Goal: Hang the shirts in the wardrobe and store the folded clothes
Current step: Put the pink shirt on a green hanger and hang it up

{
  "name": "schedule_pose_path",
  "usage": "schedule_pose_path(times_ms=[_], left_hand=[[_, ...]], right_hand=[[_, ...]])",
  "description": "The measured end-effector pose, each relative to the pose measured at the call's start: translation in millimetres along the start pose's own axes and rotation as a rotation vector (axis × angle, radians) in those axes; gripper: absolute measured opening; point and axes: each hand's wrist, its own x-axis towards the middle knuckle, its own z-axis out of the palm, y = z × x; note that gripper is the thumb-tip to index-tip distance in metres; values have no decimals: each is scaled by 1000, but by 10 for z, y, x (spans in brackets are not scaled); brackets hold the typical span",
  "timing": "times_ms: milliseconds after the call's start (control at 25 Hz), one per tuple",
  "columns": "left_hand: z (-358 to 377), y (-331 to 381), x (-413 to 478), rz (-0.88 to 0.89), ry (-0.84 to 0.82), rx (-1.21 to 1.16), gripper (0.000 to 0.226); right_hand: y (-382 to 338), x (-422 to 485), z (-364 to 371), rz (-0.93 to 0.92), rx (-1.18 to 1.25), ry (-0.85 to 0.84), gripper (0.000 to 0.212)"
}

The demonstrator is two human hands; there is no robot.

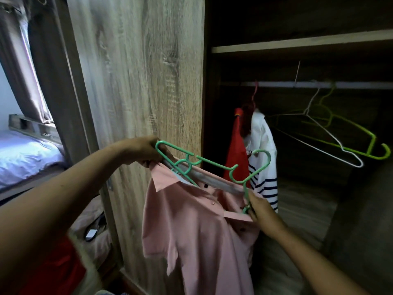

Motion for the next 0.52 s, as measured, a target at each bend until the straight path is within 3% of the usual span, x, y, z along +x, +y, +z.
schedule_pose_path(times_ms=[80, 200, 320, 520], left_hand=[[16, -9, 10, -22, 48, -51, 49], [77, 20, 37, -22, 22, -64, 38], [50, 80, 42, -21, 25, -55, 27], [-114, 44, -29, 23, -65, 147, 40]], right_hand=[[-6, -1, 33, 23, 109, -228, 26], [-133, 42, 21, 5, 133, -447, 18], [-149, 115, 144, -117, 2, -461, 16], [32, 76, 247, -153, -141, -351, 25]])
